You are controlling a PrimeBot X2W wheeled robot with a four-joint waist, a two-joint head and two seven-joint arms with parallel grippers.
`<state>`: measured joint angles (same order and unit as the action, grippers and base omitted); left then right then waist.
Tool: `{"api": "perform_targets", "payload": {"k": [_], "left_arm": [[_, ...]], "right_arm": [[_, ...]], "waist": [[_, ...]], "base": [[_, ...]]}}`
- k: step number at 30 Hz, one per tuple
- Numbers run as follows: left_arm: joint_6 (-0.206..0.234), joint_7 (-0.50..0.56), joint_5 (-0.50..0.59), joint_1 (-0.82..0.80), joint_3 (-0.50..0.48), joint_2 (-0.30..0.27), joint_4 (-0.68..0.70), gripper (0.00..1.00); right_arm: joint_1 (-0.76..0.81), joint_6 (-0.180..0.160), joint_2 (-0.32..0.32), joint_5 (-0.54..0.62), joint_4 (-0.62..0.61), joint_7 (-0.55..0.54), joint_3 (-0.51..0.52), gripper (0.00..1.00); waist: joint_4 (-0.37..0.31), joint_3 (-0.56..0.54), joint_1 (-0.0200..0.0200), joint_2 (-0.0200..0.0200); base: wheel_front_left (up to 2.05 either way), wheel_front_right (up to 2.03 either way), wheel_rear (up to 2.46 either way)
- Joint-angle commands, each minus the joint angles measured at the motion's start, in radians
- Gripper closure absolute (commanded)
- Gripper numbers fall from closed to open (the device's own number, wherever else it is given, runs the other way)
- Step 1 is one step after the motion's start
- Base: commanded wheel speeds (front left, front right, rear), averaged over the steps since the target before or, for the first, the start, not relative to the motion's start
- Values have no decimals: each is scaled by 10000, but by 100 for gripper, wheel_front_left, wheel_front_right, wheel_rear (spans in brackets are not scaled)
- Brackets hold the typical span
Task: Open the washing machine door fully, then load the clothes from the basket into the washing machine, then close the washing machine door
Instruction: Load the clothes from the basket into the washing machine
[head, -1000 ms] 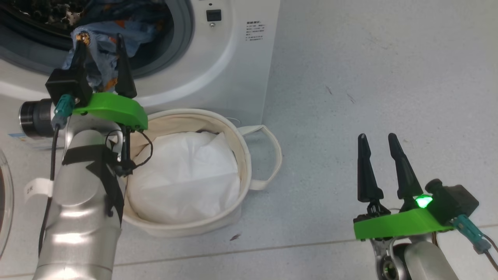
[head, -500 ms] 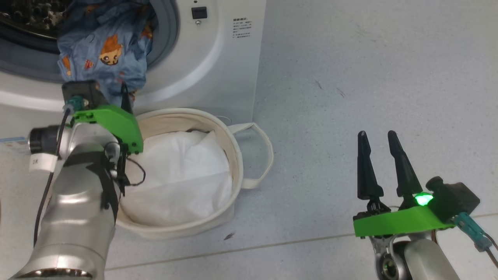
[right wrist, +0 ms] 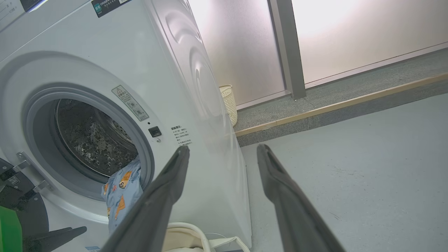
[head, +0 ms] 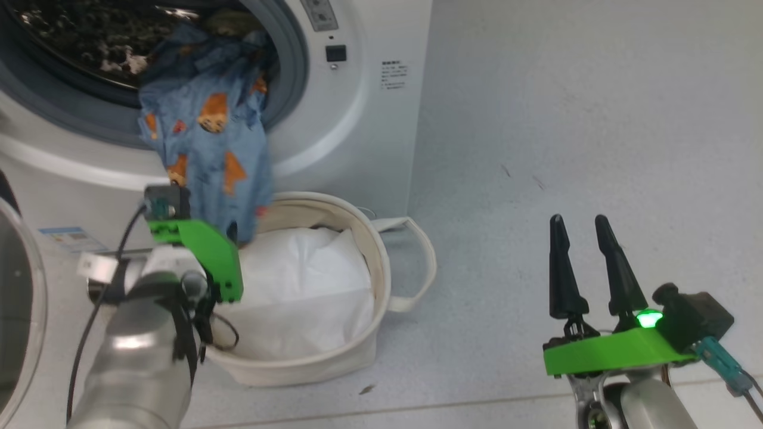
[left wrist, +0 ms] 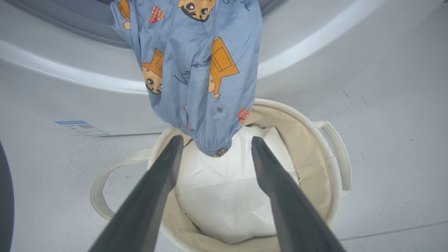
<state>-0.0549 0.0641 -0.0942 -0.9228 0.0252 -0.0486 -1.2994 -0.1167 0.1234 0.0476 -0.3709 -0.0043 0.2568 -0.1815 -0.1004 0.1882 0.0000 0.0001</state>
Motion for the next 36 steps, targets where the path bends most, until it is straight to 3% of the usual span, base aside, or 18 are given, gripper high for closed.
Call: {"api": "perform_targets", "payload": {"k": [1, 16, 22, 27, 33, 36], "left_arm": [[-46, 0, -6, -10, -63, -297, 201, 0], [460, -2557, -314, 1727, 322, -33, 382, 0], [461, -3111, -1234, 2483, 630, -20, 1008, 0], [891, -3238, -1934, 3038, 1145, -18, 2001, 0], [1302, -3255, -2114, 4055, 1599, -18, 4668, 0], [1394, -3256, -2211, 4404, 1708, -17, 5066, 0]], "right_arm": [[45, 73, 26, -4, -313, 49, -249, 0], [855, 73, 26, -51, -267, 49, -5, 0], [1079, 73, 26, -105, -436, 49, 126, 0], [1152, 73, 26, -91, -479, 49, 137, 0], [1172, 73, 26, -86, -511, 49, 176, 0], [1169, 73, 26, -83, -498, 49, 177, 0]], "waist": [[182, -215, 0, -1], [715, -1795, 0, -1], [752, -1983, 0, -1], [813, -1954, 0, -1], [875, -1884, 0, -1], [885, -1875, 0, -1]], "base": [[0, 0, 0], [0, 0, 0], [0, 0, 0], [0, 0, 0], [0, 0, 0], [0, 0, 0]]}}
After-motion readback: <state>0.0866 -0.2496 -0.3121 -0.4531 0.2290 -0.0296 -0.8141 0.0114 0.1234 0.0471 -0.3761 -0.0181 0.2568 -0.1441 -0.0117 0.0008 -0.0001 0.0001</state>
